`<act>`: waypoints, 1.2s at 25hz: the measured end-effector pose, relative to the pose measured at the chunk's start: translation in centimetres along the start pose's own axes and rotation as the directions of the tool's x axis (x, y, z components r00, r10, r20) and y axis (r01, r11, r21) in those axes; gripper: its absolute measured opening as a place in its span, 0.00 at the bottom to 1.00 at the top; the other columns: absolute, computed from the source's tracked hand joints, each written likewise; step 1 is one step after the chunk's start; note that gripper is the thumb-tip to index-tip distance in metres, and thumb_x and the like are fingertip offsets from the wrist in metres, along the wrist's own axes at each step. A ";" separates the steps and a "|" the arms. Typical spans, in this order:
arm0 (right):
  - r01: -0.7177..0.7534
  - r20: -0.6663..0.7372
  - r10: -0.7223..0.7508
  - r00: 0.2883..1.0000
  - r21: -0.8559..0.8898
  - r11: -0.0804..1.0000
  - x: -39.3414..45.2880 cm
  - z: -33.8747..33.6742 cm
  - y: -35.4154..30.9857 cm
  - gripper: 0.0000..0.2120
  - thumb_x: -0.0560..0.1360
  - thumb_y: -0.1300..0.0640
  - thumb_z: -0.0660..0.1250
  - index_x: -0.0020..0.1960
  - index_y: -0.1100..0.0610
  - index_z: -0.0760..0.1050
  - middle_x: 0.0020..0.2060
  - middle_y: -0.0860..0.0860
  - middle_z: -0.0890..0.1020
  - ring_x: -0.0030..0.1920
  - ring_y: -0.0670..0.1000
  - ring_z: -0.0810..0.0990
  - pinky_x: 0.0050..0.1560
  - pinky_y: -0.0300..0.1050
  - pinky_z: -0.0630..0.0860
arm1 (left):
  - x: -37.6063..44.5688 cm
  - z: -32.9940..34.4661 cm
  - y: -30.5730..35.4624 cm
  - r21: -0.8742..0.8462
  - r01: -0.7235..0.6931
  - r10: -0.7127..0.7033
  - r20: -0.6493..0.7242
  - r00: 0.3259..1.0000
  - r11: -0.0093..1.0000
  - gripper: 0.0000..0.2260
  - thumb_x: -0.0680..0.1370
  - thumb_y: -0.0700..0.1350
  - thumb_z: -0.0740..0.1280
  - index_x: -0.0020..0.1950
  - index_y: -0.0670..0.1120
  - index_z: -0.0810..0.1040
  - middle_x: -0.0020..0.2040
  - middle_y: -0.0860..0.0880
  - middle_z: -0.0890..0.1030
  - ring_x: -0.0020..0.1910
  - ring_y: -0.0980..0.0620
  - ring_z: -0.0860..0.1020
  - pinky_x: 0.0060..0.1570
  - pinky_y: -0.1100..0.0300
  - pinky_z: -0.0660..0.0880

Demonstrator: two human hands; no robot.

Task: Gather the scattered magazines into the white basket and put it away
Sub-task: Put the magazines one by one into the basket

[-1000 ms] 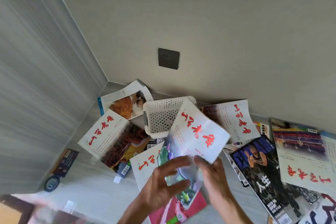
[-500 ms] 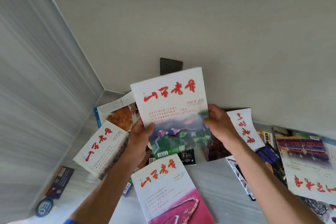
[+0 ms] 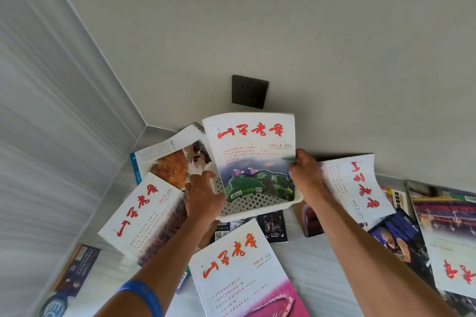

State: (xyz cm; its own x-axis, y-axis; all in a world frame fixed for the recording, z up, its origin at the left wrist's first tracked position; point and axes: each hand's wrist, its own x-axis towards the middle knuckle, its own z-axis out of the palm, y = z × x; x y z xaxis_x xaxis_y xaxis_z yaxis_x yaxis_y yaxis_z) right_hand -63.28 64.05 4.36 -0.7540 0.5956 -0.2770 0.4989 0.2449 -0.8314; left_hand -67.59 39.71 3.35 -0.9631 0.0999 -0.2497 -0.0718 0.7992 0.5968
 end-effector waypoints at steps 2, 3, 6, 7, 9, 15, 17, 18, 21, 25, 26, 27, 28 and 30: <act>0.004 0.103 -0.006 0.995 0.019 1.000 0.4 0.0 0.2 0.19 0.73 0.73 0.58 0.55 0.55 0.76 0.43 0.51 0.82 0.27 0.42 0.78 0.28 0.40 0.74 | -1.0 0.9 -1.0 -0.066 0.023 -0.017 0.092 0.996 0.998 0.25 0.72 0.40 0.68 0.67 0.54 0.67 0.66 0.44 0.72 0.62 0.41 0.75 0.52 0.46 0.81; 0.006 0.142 -0.008 0.990 0.021 1.000 0.4 -0.1 0.3 0.19 0.73 0.75 0.57 0.56 0.59 0.76 0.40 0.51 0.81 0.24 0.39 0.76 0.25 0.36 0.72 | -1.3 1.3 -1.5 -0.131 0.031 -0.012 0.141 0.990 0.991 0.25 0.74 0.38 0.66 0.69 0.55 0.65 0.67 0.45 0.74 0.62 0.41 0.77 0.51 0.45 0.82; 0.000 0.191 0.006 0.982 -0.031 1.000 0.4 -0.5 1.2 0.21 0.74 0.75 0.56 0.61 0.61 0.75 0.44 0.56 0.82 0.26 0.43 0.76 0.29 0.41 0.74 | -0.9 1.7 -2.6 -0.281 0.029 0.024 0.182 0.983 0.959 0.27 0.77 0.34 0.60 0.71 0.58 0.65 0.71 0.47 0.72 0.63 0.42 0.77 0.53 0.45 0.81; -0.001 0.196 0.013 0.981 -0.059 0.998 0.2 -0.7 1.4 0.20 0.75 0.74 0.57 0.62 0.60 0.75 0.47 0.57 0.83 0.28 0.46 0.76 0.32 0.45 0.75 | -0.5 1.7 -2.7 -0.324 0.036 0.029 0.192 0.981 0.945 0.28 0.77 0.33 0.59 0.71 0.59 0.66 0.72 0.47 0.71 0.63 0.44 0.77 0.54 0.45 0.81; 0.038 0.144 -0.015 0.989 -0.159 0.986 -0.3 -0.9 1.8 0.19 0.76 0.70 0.60 0.63 0.57 0.74 0.49 0.56 0.83 0.32 0.51 0.78 0.35 0.47 0.76 | 0.2 1.9 -2.7 -0.340 0.006 0.073 0.219 0.973 0.940 0.28 0.76 0.35 0.59 0.71 0.61 0.65 0.71 0.48 0.73 0.58 0.50 0.78 0.49 0.55 0.83; 0.218 -0.247 -0.242 0.938 -0.120 0.969 -7.5 -1.1 3.4 0.15 0.74 0.66 0.65 0.58 0.53 0.72 0.48 0.51 0.83 0.43 0.53 0.82 0.44 0.47 0.78 | -1.2 1.4 -1.2 -0.280 -0.024 0.027 0.008 1.000 0.960 0.24 0.75 0.38 0.65 0.70 0.51 0.67 0.67 0.45 0.76 0.61 0.45 0.77 0.59 0.50 0.77; 0.202 -0.147 -0.231 0.962 -0.185 0.962 -12.6 -0.8 7.0 0.10 0.74 0.65 0.66 0.54 0.55 0.74 0.43 0.49 0.82 0.40 0.54 0.83 0.42 0.47 0.79 | -4.8 1.3 -3.8 -0.270 0.109 -0.144 -0.113 0.983 0.957 0.16 0.73 0.41 0.67 0.60 0.49 0.73 0.55 0.47 0.81 0.52 0.44 0.79 0.47 0.58 0.75; 0.131 -0.027 -0.142 0.989 -0.248 0.960 -15.2 -0.4 9.1 0.09 0.74 0.63 0.67 0.53 0.55 0.74 0.44 0.49 0.82 0.42 0.54 0.83 0.43 0.49 0.79 | -7.6 1.7 -6.0 -0.244 0.190 -0.226 -0.127 0.966 0.951 0.14 0.72 0.42 0.68 0.57 0.49 0.74 0.53 0.47 0.81 0.49 0.44 0.78 0.44 0.57 0.72; -0.016 0.253 0.191 0.948 -0.562 0.827 -21.2 1.3 14.2 0.16 0.74 0.55 0.66 0.60 0.55 0.70 0.57 0.52 0.78 0.55 0.55 0.79 0.53 0.48 0.76 | -16.5 3.9 -12.1 -0.141 0.463 -0.460 0.052 0.886 0.875 0.14 0.71 0.39 0.68 0.55 0.47 0.72 0.53 0.40 0.80 0.49 0.40 0.77 0.47 0.51 0.75; -0.032 0.279 0.250 0.927 -0.605 0.796 -24.3 1.6 16.1 0.22 0.72 0.50 0.67 0.64 0.49 0.67 0.58 0.50 0.76 0.56 0.54 0.78 0.52 0.46 0.75 | -20.5 5.9 -13.4 -0.469 0.706 -0.632 0.336 0.698 0.531 0.17 0.66 0.35 0.71 0.55 0.41 0.77 0.45 0.38 0.82 0.38 0.44 0.75 0.34 0.60 0.69; -0.080 0.286 0.286 0.915 -0.565 0.821 -24.5 1.3 16.2 0.23 0.71 0.48 0.69 0.63 0.48 0.67 0.57 0.49 0.77 0.56 0.53 0.79 0.50 0.45 0.74 | -20.5 6.0 -13.0 -0.485 0.708 -0.607 0.378 0.699 0.513 0.16 0.67 0.35 0.72 0.55 0.38 0.80 0.43 0.40 0.82 0.37 0.45 0.76 0.33 0.61 0.69; -0.134 0.303 0.327 0.895 -0.516 0.846 -24.6 0.8 16.4 0.24 0.70 0.46 0.71 0.62 0.47 0.68 0.55 0.48 0.79 0.55 0.52 0.80 0.49 0.45 0.74 | -20.5 5.9 -12.2 -0.494 0.680 -0.565 0.386 0.730 0.541 0.15 0.69 0.34 0.71 0.55 0.38 0.80 0.43 0.42 0.82 0.38 0.45 0.77 0.34 0.60 0.71; -0.188 0.322 0.357 0.877 -0.455 0.871 -24.6 0.3 16.5 0.24 0.68 0.47 0.73 0.61 0.47 0.70 0.53 0.47 0.80 0.53 0.51 0.80 0.48 0.45 0.75 | -20.6 5.8 -11.3 -0.500 0.604 -0.498 0.344 0.796 0.621 0.13 0.71 0.35 0.69 0.55 0.40 0.80 0.43 0.43 0.82 0.40 0.46 0.77 0.36 0.58 0.75; -0.299 0.333 0.378 0.864 -0.264 0.917 -24.2 -0.7 16.0 0.30 0.67 0.53 0.76 0.65 0.49 0.69 0.53 0.48 0.81 0.51 0.52 0.81 0.46 0.46 0.77 | -21.3 4.7 -9.1 -0.491 0.363 -0.292 0.219 0.931 0.792 0.07 0.72 0.40 0.66 0.49 0.45 0.79 0.41 0.45 0.82 0.40 0.46 0.78 0.37 0.54 0.76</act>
State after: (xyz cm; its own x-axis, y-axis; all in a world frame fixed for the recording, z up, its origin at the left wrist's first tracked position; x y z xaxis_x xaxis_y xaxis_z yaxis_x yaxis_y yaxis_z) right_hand -36.71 54.09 -1.91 -0.6054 0.3519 -0.7139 0.7957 0.2482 -0.5525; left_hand -45.22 33.08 -0.32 -0.8193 -0.0103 -0.5733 -0.5339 0.3783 0.7562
